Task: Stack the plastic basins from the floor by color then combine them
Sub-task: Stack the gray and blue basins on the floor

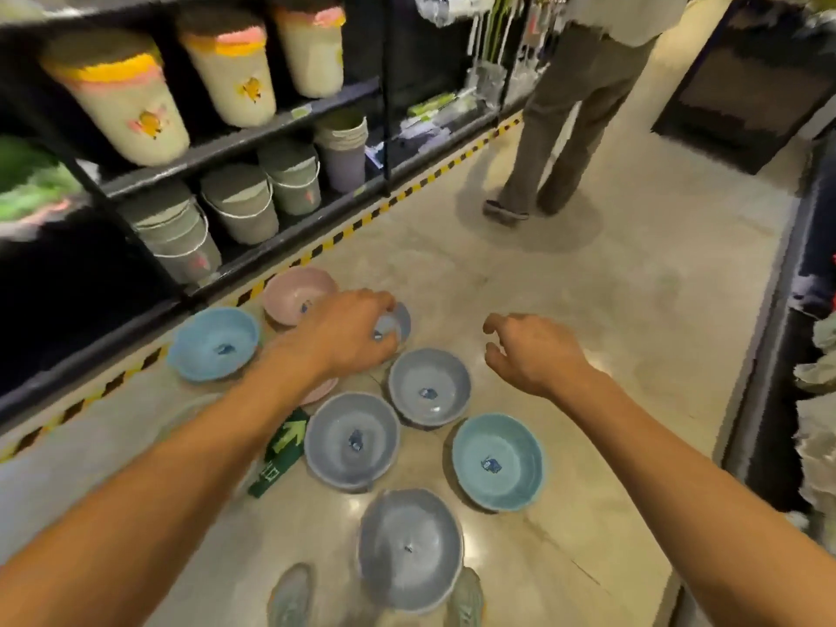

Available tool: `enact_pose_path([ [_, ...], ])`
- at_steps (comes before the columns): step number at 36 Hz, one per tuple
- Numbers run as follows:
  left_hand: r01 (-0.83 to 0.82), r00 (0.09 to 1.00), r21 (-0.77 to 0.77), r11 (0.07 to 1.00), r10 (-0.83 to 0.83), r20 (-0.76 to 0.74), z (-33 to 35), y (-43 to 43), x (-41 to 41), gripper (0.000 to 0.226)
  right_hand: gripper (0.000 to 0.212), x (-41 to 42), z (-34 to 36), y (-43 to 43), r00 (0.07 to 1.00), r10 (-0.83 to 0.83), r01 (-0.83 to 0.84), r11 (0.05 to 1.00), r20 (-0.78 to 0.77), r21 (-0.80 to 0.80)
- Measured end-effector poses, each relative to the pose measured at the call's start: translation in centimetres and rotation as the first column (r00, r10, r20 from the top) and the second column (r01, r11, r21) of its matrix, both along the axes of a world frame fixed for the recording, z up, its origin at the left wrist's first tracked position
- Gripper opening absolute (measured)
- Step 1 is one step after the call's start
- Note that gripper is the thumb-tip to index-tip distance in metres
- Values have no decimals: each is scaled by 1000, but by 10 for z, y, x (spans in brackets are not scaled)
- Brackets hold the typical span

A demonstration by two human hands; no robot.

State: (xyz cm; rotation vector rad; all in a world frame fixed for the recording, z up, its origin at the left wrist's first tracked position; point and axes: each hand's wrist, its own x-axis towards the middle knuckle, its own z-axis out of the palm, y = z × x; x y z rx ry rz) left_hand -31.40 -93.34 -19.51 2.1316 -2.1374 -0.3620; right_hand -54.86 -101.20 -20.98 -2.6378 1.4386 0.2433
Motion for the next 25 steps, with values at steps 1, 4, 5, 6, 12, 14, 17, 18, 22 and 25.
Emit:
enact_pose_path([
  [1, -36, 998, 10, 999, 37, -43, -11, 4, 0, 58, 35, 1, -9, -7, 999, 35, -35, 999, -2, 10],
  [4, -189, 981, 80, 979, 192, -39, -36, 22, 2, 54, 36, 4, -35, -21, 993, 113, -114, 992, 34, 44],
  [5, -226, 973, 108, 968, 229, -17, -44, 27, 2, 51, 36, 6, -44, -23, 991, 124, -127, 990, 44, 56],
  [6, -254, 967, 134, 958, 256, 1, -53, 32, 1, 49, 36, 7, -53, -24, 989, 137, -141, 987, 47, 77],
  [12, -377, 922, 170, 910, 386, -23, -133, 59, 8, 50, 40, 4, -137, -22, 977, 211, -215, 963, 41, 161],
  [14, -385, 918, 175, 906, 395, -22, -173, 67, 9, 49, 40, -1, -176, -20, 974, 225, -227, 957, 33, 180],
  [17, -397, 907, 181, 900, 415, -72, -248, 80, 9, 49, 42, -11, -246, -15, 970, 243, -241, 950, 11, 198],
  [18, -401, 904, 188, 896, 421, -75, -275, 85, 8, 51, 41, -14, -272, -15, 968, 250, -245, 949, 1, 199],
  [22, -422, 893, 199, 885, 443, -78, -388, 107, 3, 59, 40, -29, -388, -12, 969, 247, -233, 940, -25, 248],
  [25, -437, 885, 219, 872, 461, -71, -475, 122, -2, 60, 44, -38, -480, -7, 972, 232, -212, 931, -33, 297],
])
